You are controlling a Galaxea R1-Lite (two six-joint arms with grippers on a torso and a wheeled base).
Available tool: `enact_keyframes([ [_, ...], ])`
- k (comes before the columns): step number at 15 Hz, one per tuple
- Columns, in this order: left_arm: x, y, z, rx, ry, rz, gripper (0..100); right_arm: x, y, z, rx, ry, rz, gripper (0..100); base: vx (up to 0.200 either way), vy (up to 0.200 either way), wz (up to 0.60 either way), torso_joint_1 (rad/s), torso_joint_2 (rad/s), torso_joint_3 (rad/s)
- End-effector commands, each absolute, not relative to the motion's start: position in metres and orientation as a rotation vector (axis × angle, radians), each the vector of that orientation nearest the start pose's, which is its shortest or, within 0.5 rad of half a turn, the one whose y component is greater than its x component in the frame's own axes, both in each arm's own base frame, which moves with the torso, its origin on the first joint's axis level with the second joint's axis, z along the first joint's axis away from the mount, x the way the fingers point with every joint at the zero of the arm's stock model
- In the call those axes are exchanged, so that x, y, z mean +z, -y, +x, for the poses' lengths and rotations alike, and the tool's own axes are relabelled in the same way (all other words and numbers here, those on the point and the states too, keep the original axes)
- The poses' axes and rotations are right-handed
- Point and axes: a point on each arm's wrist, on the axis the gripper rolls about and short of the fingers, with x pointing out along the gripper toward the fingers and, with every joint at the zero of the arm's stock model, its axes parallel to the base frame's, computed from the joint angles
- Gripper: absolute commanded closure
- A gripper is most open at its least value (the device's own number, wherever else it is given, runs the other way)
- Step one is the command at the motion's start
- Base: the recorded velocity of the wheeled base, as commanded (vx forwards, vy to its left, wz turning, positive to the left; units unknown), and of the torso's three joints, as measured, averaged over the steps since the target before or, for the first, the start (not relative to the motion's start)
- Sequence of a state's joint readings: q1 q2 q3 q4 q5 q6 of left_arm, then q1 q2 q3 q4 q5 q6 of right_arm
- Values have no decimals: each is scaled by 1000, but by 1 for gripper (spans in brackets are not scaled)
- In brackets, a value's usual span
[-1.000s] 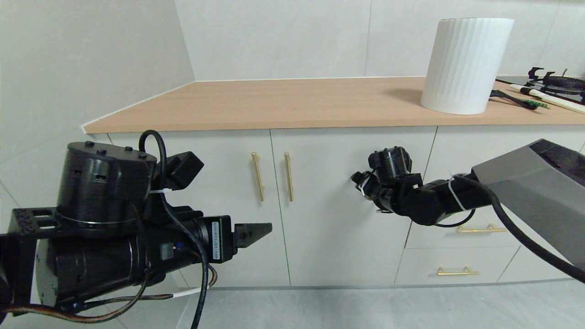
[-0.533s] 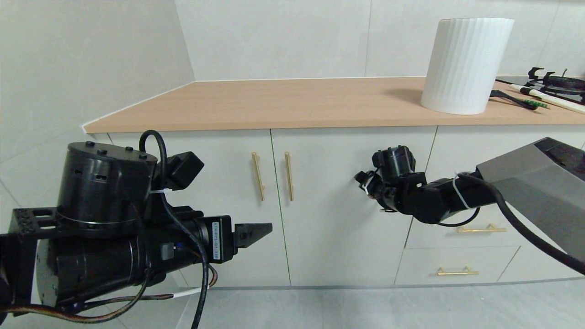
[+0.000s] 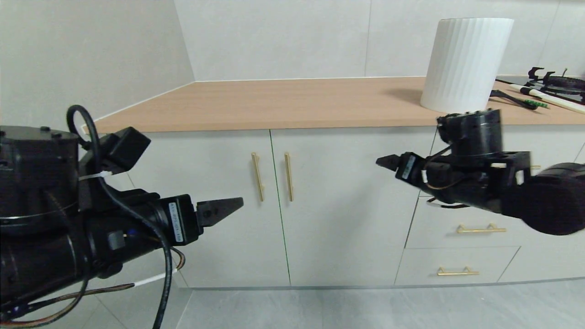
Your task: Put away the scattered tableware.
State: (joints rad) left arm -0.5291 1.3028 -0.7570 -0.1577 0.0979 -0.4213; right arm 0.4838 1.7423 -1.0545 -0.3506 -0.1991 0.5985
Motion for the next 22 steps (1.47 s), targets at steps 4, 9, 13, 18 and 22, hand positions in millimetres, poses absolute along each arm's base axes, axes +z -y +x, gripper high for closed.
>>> enact_keyframes([
  [4,210,32,73,-272,-215,-239,0,250,-36,89,156,9,267,0,0,0,0,0,0,0],
  [9,188,-5,-3,-205,-45,-210,0,208,12,-22,-53,41,115,0,0,0,0,0,0,0],
  [13,162,-12,-36,-88,45,-162,0,170,16,-67,-229,1,68,0,0,0,0,0,0,0],
  [18,125,-7,-30,176,83,-59,0,147,9,-74,-465,18,38,0,0,0,0,0,0,0],
  [22,93,-4,-26,212,108,21,0,133,9,-60,-450,51,46,0,0,0,0,0,0,0],
])
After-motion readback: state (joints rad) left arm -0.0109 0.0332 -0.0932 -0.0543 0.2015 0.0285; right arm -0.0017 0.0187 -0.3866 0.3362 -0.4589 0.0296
